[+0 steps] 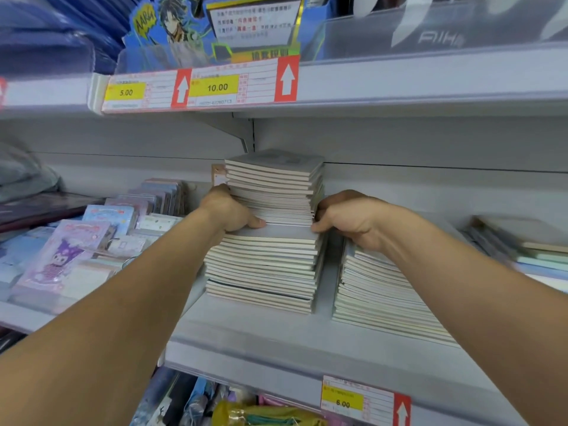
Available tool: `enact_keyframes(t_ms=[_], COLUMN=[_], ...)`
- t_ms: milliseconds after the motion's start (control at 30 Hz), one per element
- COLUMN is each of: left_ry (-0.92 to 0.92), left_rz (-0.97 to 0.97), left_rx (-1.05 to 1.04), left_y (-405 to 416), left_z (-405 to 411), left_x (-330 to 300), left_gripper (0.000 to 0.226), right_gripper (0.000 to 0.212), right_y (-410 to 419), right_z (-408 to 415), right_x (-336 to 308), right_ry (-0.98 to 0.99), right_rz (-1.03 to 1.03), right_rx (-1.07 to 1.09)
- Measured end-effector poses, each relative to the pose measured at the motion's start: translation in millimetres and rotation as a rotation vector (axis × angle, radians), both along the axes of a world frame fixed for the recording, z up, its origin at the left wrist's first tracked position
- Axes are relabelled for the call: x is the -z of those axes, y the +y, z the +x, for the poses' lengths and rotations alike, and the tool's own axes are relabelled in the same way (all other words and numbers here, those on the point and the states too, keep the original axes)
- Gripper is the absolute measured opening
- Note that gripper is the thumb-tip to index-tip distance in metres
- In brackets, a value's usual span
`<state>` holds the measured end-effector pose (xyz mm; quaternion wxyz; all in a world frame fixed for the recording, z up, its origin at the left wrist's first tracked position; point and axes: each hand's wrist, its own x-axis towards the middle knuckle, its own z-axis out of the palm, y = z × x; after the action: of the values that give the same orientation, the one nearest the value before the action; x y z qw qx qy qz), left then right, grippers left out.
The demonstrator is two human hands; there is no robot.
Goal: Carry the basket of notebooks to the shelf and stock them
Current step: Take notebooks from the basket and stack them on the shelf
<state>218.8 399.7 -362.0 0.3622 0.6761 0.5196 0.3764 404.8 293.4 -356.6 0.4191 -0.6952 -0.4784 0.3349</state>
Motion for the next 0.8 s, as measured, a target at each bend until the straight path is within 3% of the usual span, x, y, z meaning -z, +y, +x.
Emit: enact_keyframes(t_ms=[100,167,200,267,367,433,567,800], left_ry=[-0.188,-0.374,-0.45,-0.573,-0.621,-0.613,-0.62,-0.634], left_rz=[-0.056,-0.13,-0.167,-0.227,-0.318,-0.299,-0.198,-0.221], left_rx=[0.172,0.176,0.139,0.089,0.072,0.055,0.069,0.177], left_y=[-11.3,-16.2,-13.7,-6.2,4.0,6.0,-3.0,-8.5], left_z=[-4.0,-2.3,-1.5,0.5,-2.1,-2.8,-2.8,-10.7], left_x=[-5.7,-11.4,-13.2,-17.0,-15.5,-14.0,-16.1,-8.5], left_gripper=[0.07,0.104,0.12,0.123,0.138,0.134,0.097,0.085], right_gripper=[0.018,0.014,0.021,0.056,0.078,0.078,0.073,0.083], right_y=[-7.0,-12.2,-14.8,-17.6,-19.1,-19.9,-22.0,-28.5], right_z=[-2.6,-7.8,-12.2,-18.5,-23.4,-23.8,-19.7,-10.3], right_x=[-10.5,-18.0,-21.7,-25.3,-27.2,-25.7,-15.4,-12.2], right_ry=[0.042,0.271,0.431,0.627,0.702,0.759,0.826,0.661], right_rz=[0.114,0.235,0.249,0.217,0.193,0.219,0.269,0.239], right_rx=[0.14,0.23,0.187,0.086,0.04,0.046,0.0,-0.071])
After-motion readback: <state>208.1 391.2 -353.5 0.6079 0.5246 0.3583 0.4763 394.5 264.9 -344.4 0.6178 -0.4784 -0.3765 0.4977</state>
